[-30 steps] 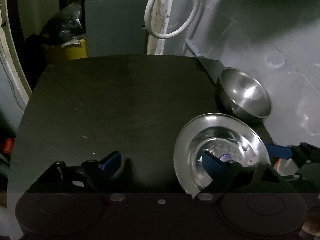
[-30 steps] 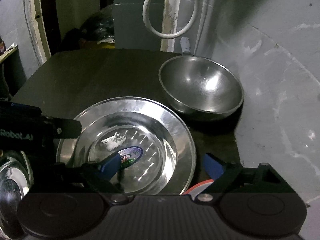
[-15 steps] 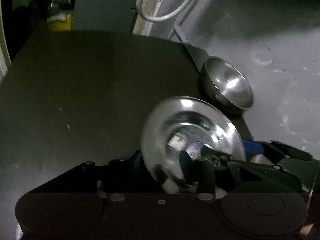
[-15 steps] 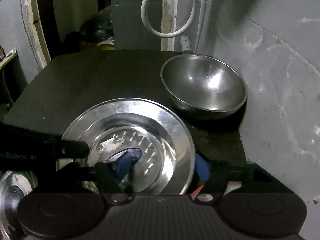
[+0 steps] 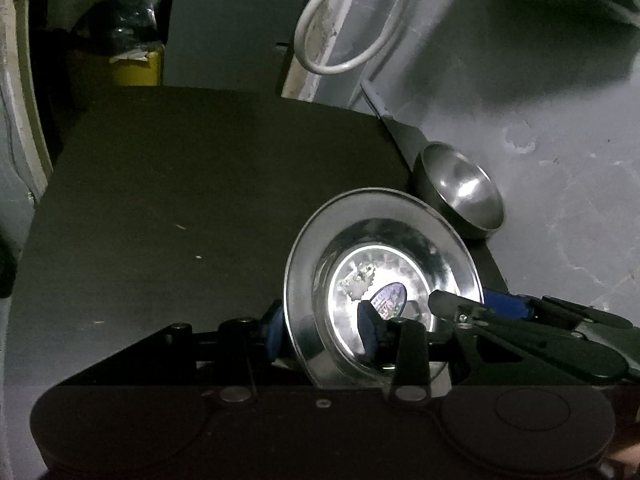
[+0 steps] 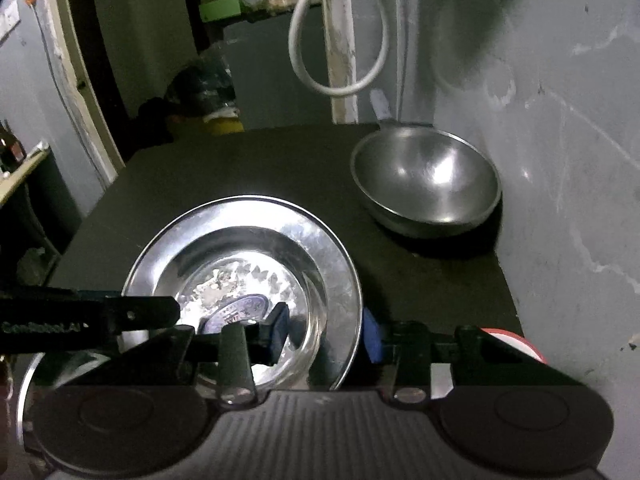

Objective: Organize plates and bowls
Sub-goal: 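Close both grippers on the plate rim and lift it, then carry the plate over the steel basin and lower it inside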

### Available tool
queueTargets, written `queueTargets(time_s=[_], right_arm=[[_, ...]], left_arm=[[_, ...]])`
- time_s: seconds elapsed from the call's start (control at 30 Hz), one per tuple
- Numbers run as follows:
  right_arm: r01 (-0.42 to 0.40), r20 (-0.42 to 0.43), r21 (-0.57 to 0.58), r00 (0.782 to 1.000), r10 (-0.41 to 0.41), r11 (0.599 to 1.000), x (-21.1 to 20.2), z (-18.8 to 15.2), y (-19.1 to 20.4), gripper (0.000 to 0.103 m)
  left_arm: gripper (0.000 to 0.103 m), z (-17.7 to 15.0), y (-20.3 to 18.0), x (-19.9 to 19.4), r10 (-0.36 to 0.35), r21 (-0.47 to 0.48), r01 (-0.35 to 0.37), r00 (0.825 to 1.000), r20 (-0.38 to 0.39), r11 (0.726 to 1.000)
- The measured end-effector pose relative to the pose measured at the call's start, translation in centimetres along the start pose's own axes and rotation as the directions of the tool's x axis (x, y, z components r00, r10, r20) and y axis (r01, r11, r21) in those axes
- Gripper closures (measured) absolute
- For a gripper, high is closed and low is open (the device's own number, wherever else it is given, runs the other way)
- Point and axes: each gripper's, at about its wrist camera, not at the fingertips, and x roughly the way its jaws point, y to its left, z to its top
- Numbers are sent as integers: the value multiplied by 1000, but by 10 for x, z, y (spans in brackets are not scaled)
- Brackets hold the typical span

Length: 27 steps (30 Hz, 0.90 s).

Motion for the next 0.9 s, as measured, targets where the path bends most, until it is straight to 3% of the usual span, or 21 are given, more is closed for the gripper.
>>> queueTargets(time_s=[0.3, 0.9], right_arm=[[-34, 51, -8, 998, 35, 999, -32, -3, 29, 63], [-68, -14, -86, 998, 67, 994, -68, -50, 99, 64]], left_arm=[[63, -7, 17, -39, 8, -16, -7, 999, 43, 1000], [62, -52, 55, -89, 72, -5, -72, 997, 22, 997]])
